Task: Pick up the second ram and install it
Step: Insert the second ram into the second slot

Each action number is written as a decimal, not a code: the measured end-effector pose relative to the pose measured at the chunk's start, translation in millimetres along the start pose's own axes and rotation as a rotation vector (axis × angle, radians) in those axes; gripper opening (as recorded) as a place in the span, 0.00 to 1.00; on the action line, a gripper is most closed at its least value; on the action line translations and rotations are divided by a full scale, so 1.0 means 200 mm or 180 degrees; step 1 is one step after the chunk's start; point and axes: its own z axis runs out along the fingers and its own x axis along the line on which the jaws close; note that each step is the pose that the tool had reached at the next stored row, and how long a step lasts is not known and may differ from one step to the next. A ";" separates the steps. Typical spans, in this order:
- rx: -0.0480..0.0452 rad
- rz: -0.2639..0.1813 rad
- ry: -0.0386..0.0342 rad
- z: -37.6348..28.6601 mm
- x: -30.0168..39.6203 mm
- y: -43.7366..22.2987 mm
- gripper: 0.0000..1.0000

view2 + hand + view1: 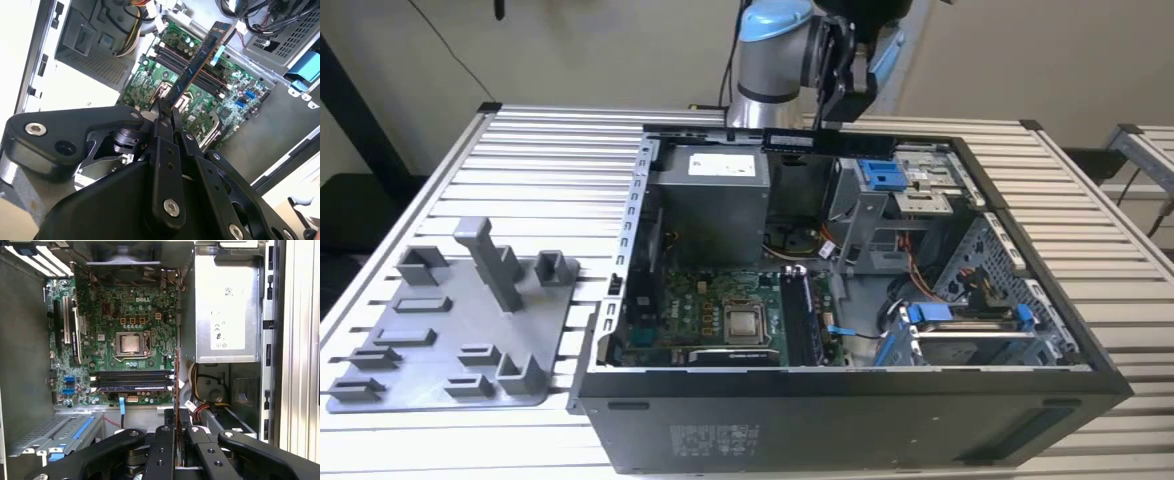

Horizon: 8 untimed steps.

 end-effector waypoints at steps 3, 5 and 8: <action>0.0000 0.0000 0.0000 0.000 -0.006 0.000 0.14; 0.0000 0.0000 0.0000 0.000 -0.007 0.000 0.14; 0.0000 0.0000 0.0000 0.000 -0.008 0.000 0.14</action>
